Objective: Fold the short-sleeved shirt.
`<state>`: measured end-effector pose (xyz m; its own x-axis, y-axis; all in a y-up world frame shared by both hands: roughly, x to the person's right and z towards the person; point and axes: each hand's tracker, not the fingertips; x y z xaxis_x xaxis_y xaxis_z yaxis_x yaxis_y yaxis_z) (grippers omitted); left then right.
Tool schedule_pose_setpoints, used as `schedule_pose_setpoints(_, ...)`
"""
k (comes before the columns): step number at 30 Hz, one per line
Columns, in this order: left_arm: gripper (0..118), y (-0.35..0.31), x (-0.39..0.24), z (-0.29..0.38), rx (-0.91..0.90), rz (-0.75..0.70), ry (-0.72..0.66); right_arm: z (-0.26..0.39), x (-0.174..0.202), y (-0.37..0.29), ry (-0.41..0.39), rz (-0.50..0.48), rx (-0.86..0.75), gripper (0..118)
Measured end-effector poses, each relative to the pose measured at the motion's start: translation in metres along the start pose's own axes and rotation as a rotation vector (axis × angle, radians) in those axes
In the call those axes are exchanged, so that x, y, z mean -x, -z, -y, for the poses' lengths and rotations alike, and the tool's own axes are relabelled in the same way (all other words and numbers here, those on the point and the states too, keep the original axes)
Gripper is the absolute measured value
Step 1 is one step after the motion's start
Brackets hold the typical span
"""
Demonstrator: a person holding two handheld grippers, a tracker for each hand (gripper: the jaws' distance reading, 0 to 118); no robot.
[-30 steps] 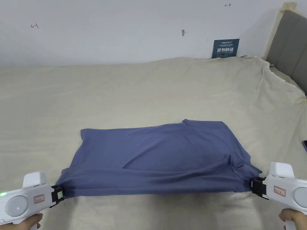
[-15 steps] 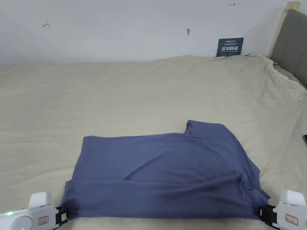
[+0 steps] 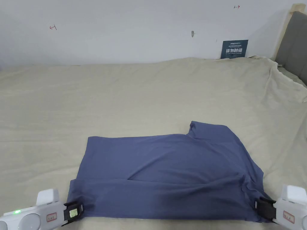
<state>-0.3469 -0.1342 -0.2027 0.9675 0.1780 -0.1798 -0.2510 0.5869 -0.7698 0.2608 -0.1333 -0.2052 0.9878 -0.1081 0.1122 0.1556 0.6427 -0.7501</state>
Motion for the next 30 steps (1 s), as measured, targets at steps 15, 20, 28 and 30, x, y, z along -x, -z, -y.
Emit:
schedule_pose_setpoints(15,86,-0.106,-0.088,-0.052,-0.597,-0.151,0.237,-0.068,0.084,-0.129,-0.169,-0.001,-0.577,65)
schedule_pose_setpoints(20,52,-0.106,-0.102,-0.047,-0.619,-0.090,0.242,-0.061,0.102,-0.136,-0.199,0.012,-0.636,38)
schedule_pose_setpoints(28,0,-0.101,-0.115,-0.053,-0.649,-0.024,0.218,-0.065,0.108,-0.132,-0.192,0.007,-0.659,0)
schedule_pose_setpoints(30,0,-0.097,-0.116,-0.059,-0.637,-0.022,0.220,-0.067,0.107,-0.128,-0.187,-0.002,-0.651,0)
